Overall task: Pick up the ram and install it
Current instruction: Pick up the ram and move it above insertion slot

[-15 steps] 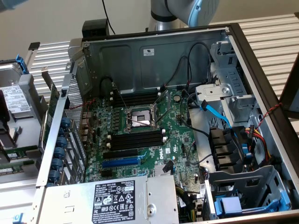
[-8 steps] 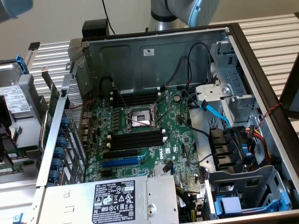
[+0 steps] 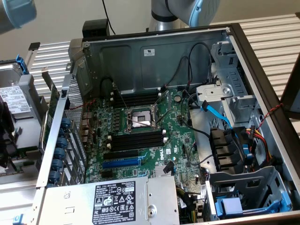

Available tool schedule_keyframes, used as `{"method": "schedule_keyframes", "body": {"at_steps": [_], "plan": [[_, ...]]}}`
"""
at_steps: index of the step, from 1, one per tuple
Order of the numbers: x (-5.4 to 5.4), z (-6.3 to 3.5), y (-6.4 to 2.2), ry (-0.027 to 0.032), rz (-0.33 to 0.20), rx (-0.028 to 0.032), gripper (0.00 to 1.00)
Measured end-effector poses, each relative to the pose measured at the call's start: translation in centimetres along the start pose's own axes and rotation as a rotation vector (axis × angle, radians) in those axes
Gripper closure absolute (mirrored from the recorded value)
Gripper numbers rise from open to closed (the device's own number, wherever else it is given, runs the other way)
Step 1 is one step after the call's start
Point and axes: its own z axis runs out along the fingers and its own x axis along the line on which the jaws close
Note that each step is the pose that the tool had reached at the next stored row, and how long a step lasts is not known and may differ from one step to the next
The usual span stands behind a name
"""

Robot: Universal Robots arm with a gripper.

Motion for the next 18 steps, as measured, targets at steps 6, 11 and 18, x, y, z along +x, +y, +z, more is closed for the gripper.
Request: {"method": "schedule_keyframes", "body": {"at_steps": [6,11,18], "plan": [[-0.01,0.69,0.05,-0.0004,0.018,-0.0004,0.55],[-0.02,0.73,0.09,-0.0006,0.024,-0.0006,0.64],[-0.01,0.7,0.14,-0.0007,0.026,-0.0006,0.87]]}}
